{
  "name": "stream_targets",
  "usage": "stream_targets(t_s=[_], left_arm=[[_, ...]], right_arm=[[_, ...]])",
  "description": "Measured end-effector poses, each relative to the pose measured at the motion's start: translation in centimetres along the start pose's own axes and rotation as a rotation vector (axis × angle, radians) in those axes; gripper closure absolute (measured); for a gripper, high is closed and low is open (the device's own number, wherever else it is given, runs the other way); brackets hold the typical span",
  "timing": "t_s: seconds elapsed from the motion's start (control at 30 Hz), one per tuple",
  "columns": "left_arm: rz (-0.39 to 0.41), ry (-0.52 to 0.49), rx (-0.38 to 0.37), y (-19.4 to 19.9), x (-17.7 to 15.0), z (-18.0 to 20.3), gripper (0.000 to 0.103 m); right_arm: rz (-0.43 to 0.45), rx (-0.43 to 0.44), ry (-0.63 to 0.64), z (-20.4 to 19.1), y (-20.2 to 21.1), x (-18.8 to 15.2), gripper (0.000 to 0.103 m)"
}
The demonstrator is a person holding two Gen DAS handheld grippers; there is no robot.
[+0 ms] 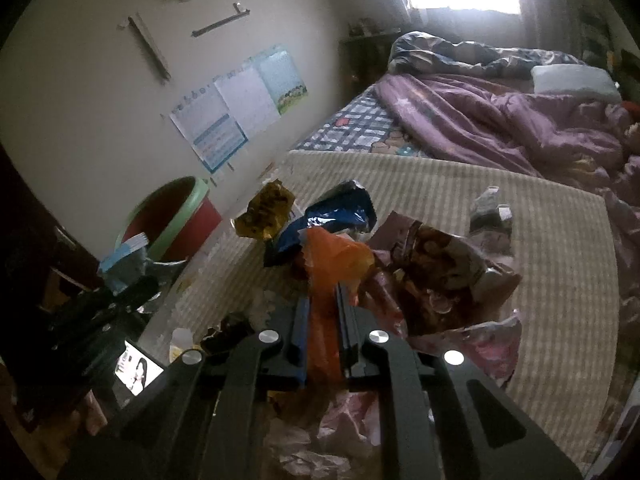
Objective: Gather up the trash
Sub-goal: 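Grasp the silver foil wrapper with the left gripper while the right grasps the orange bag, then carry both wrappers over the green-rimmed red basin and open both grippers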
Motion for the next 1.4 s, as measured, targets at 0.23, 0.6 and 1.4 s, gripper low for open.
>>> stream_targets(t_s=[0.23,0.6,1.4], left_arm=[[0.009,-0.018,0.055,1.8,-1.8,-1.7,0.075],[0.037,0.160,-0.039,2.2,1.9,-10.7,0.075],[-0.038,0.159,-0.050,-5.5,2.8,-22.6,0.074]], right_arm=[[0.084,-0.038,0.024,-1.3,3.1,0.3,0.091],[0.238,-0.046,0.071,-7.5,6.9,2.8,0.092],[0.121,0.239,0.042,-24.1,-9.4,9.1,0.092]])
Point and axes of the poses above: each gripper's, at about its wrist camera, not at the fingertips, and y roughly against the way its jaws point, z to its right, x to its top, the point moved 2 cm from there along -y, roughly the way its jaws point, and after that the axes turned 1 degree about x, right-handed, at the moved point
